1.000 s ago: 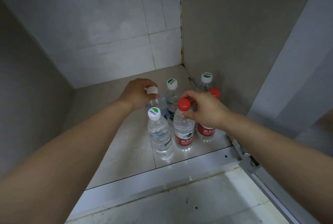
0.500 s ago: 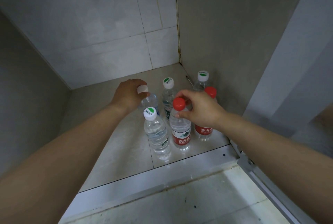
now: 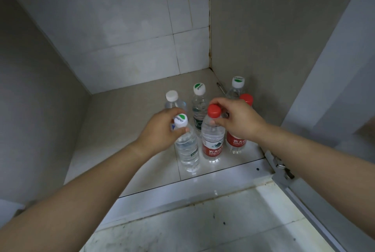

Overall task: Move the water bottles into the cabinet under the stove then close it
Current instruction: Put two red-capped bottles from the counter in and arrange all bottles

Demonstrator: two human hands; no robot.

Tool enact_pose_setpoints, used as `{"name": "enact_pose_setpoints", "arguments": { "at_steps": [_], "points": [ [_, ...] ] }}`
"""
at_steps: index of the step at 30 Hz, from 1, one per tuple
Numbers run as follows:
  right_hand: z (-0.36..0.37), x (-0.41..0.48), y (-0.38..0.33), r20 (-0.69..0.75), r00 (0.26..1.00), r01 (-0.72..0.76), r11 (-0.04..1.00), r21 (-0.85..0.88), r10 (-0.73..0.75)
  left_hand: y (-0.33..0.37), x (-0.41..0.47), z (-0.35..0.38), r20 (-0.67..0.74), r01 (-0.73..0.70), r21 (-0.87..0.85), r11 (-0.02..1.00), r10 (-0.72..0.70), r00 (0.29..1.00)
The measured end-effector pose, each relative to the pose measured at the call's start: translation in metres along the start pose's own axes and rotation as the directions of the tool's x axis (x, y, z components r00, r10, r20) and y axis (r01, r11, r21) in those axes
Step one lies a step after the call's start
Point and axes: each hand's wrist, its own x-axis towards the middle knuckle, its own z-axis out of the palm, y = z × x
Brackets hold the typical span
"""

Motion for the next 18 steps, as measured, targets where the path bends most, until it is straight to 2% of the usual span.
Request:
{"name": "enact_pose_setpoints", "arguments": {
  "at_steps": [5,10,18],
  "points": [
    [0.0024,0.0016,0.002,-0.049,0.999,-0.023,0.999,-0.029,0.022,0.0009,0.0016,0.0069,-0.016,0.015,-0.038,0.999,-0.016,1.0],
    [0.0036,0.0045,0.0005,-0.074,0.996,-0.053,0.998,-0.02,0.052,-0.0013,0.0051,0.0061,-0.03,0.035,0.002,0.999,-0.034,0.999],
    [0.0023,0.0033,-0.0029,-0.038,0.998,-0.043,0.999,-0.025,0.042,-0.0059,0.0083,0.0067,-0.04,0.059,-0.004,0.998,-0.059,0.997]
  ]
}}
